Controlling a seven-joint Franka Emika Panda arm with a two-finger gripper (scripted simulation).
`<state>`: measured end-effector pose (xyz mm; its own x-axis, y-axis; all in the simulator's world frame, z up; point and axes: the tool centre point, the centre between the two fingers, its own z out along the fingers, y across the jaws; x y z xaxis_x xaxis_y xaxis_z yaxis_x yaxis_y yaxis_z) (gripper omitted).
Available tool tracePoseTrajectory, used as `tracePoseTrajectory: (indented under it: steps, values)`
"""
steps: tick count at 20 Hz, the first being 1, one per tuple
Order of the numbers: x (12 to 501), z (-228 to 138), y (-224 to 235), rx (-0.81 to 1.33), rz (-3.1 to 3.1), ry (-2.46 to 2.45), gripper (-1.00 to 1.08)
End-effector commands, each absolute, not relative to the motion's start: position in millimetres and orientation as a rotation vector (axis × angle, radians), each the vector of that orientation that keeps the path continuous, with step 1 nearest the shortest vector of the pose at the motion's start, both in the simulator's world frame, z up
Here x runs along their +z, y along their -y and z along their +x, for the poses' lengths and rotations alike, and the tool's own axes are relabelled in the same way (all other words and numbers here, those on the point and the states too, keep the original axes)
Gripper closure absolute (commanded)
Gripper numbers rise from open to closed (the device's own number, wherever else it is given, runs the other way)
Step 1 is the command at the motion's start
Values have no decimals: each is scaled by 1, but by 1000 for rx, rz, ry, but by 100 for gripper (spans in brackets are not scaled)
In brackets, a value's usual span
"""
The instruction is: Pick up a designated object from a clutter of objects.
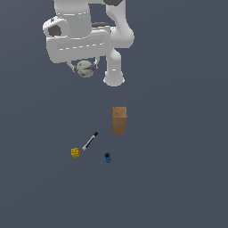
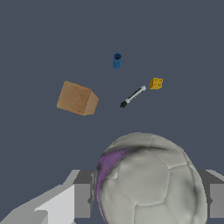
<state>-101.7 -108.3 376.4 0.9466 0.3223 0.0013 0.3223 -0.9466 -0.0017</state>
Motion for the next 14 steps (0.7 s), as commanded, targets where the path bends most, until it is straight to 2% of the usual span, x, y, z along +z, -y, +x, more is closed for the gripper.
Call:
tracePoseTrajectory:
  steps: [1,8,14]
  values:
    - [395,-110,111,-1,-3098,513,108]
    - [427,-123,115,-1,-3098,513,108]
    - [436,-126,117,0,-3099,512,108]
